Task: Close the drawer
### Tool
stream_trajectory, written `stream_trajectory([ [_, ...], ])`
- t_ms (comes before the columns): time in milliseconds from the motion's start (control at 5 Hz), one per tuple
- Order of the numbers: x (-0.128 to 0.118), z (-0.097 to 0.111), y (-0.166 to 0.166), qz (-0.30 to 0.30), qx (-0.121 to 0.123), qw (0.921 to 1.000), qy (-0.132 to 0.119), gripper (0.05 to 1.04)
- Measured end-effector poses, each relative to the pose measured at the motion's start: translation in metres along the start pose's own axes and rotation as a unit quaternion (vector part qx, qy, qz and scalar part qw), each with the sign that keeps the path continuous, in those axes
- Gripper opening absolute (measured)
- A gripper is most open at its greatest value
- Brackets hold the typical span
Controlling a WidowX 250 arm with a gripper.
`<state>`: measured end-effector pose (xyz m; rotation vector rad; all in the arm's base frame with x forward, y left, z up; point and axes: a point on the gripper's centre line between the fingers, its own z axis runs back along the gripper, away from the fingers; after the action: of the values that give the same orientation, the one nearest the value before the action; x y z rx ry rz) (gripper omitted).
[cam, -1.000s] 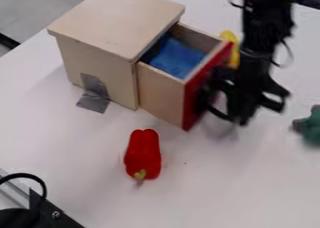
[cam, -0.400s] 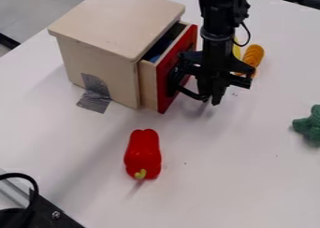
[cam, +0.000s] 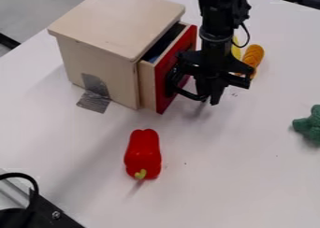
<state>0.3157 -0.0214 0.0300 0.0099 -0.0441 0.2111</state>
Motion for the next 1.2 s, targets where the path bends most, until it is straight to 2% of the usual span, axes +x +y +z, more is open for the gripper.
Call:
stream_trajectory([
  [400, 0.000, -0.001, 0.020, 0.028, 0.005, 0.9995, 0.013, 0.154],
  [600, -0.003, 0.001, 0.029, 0.060, 0.004, 0.9976, 0.035, 0.384],
  [800, 0.001, 0.005, 0.022, 0.046, 0.001, 0.9981, 0.040, 0.706],
  [1000, 0.006, 0.014, 0.008, 0.013, 0.002, 0.9990, 0.043, 0.971],
  [1200, 0.010, 0.023, -0.011, -0.034, 0.000, 0.9987, 0.039, 1.000],
])
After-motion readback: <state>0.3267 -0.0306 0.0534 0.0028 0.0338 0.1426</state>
